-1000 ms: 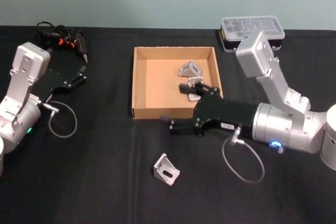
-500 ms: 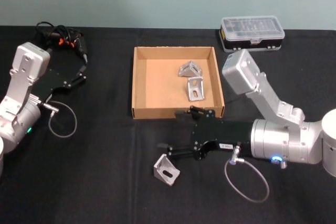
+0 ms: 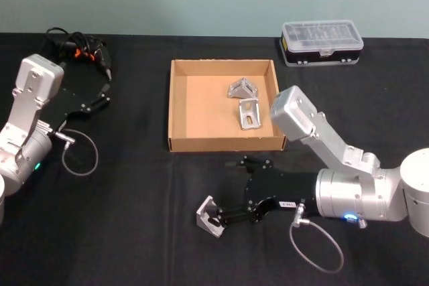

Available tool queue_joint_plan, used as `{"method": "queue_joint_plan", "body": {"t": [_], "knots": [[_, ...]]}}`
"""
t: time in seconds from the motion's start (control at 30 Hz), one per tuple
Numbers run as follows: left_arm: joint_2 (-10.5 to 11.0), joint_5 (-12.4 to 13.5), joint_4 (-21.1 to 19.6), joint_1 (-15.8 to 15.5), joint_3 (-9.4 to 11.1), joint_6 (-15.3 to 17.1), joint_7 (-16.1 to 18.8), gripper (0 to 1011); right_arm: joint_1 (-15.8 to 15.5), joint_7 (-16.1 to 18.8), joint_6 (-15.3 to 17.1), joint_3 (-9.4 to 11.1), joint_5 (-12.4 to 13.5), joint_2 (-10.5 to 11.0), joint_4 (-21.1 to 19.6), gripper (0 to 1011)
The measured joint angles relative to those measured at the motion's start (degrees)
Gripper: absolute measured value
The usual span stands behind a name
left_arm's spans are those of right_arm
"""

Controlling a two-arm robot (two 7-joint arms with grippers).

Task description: Use one hand to pick up the angle iron from the table and place it into the box.

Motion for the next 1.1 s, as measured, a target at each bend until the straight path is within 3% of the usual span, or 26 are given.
{"method": "queue_joint_plan", "body": {"t": [0.3, 0.53, 1.1], "knots": [[0.00, 0.00, 0.00, 0.00, 0.00, 0.00, 0.00, 1000, 1.04, -0.14, 0.30, -2.14, -0.90, -0.17, 1.36, 1002], [0.00, 0.00, 0.00, 0.00, 0.00, 0.00, 0.00, 1000, 1.90, -0.38, 0.18, -3.71, -2.15, -1.56, 3.33, 1000], [0.00, 0.00, 0.00, 0.00, 0.00, 0.00, 0.00, 1000, 3.45, 0.47, -0.48, -5.74, -4.09, -4.06, 5.92, 1000]]}}
